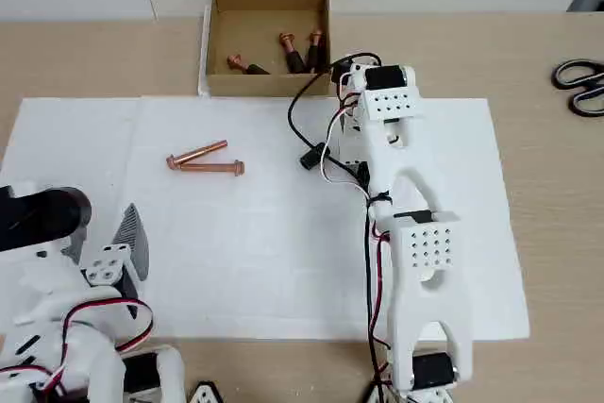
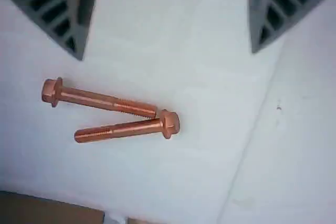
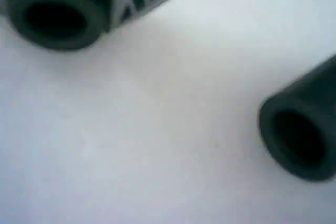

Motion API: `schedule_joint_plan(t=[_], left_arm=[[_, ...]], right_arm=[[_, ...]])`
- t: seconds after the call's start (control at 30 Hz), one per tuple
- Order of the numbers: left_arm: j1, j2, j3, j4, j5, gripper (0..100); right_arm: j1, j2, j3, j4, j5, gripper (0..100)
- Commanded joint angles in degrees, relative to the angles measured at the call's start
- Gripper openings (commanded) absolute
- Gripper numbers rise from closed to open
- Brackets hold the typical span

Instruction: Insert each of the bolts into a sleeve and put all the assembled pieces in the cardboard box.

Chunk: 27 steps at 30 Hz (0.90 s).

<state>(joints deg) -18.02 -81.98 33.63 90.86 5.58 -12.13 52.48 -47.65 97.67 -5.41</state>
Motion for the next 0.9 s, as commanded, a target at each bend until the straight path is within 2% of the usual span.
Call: schedule_joint_plan(t=[0.0,0.23,0.6,0.77,0.87], left_arm=[[-0.2,0.3,-1.9,0.9,-1.2,19],[-0.2,5.9,-5.4,2.9,-1.2,19],[0.2,42.2,-25.6,5.1,-4.1,19],[3.3,62.1,-37.1,4.3,-13.7,19],[7.8,73.1,-42.0,4.3,-17.4,19]], right_arm=[[0.3,-1.5,0.2,1.2,0.9,0.4],[2.0,-13.8,0.5,1.8,0.9,0.4],[4.4,-25.9,7.0,1.5,1.0,0.4],[5.5,-27.0,9.0,1.5,1.1,0.4],[6.5,-27.0,9.1,1.5,5.5,0.4]])
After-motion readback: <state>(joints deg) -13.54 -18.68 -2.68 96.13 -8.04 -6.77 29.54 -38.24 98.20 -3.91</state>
